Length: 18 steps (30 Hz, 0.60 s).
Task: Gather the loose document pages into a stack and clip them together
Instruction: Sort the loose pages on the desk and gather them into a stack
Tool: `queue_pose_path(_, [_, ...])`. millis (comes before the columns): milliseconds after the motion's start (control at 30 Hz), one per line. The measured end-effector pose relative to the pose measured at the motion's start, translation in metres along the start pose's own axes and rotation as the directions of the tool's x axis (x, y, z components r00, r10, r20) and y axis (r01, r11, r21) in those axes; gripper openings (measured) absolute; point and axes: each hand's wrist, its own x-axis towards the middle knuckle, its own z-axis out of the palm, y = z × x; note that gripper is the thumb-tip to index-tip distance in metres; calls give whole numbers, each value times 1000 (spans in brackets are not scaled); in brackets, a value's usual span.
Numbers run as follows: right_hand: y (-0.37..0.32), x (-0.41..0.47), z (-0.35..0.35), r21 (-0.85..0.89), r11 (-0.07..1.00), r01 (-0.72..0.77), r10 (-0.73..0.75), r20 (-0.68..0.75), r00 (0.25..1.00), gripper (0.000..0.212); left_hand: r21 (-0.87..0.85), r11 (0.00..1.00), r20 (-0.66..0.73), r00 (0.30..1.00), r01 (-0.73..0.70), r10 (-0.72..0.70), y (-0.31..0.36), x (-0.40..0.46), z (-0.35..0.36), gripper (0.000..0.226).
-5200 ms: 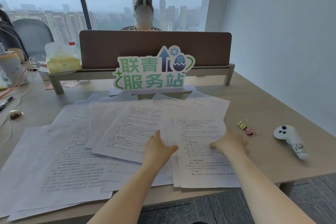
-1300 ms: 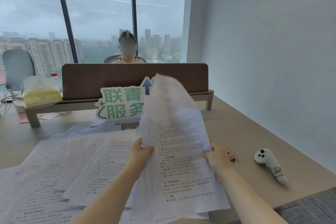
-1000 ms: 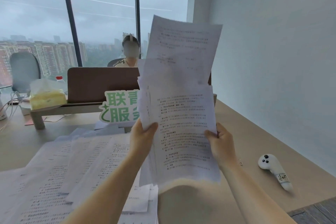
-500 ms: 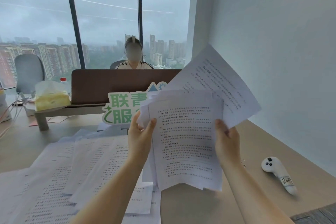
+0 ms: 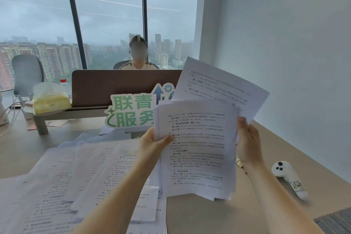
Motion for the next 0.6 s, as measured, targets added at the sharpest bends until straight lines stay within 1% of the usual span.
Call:
queue_pose_path(33, [3,-4,0,47,999,-25,22,73,997,50,17,1000,17,1000,5,-5,-3,1,1,29])
queue_pose_path(100, [14,-13,-1,27,998,-52,47,157,987,51,67,998,34,999,18,-21,-9,2,2,28])
queue_pose_path(167, [24,-20,-1,-25,995,-100,103,180,978,37,121,992,49,997,46,-53,-15,0,2,33])
queue_pose_path(200, [29,-23,-1,-54,990,-129,137,181,974,32,148,987,59,996,59,-68,-18,-1,2,38])
queue_pose_path(267, [37,-25,-2,-103,976,-192,209,186,960,32,202,976,72,992,85,-102,-26,-6,2,50])
queue_pose_path(300, [38,-26,-2,-120,969,-217,238,200,950,33,224,970,80,990,96,-117,-30,-8,1,48])
queue_pose_path(367, [43,-31,-1,-153,952,-267,296,219,930,28,267,957,94,985,116,-146,-38,-14,1,35])
queue_pose_path(433, [52,-34,-2,-193,932,-308,342,181,922,18,303,943,74,983,138,-167,-47,-20,2,20])
queue_pose_path(500, [60,-36,-2,-266,905,-331,375,135,917,14,352,919,20,980,176,-196,-51,-23,4,14])
queue_pose_path(600, [59,-31,1,-346,884,-313,345,31,938,12,394,899,-5,979,191,-206,-52,-22,12,7])
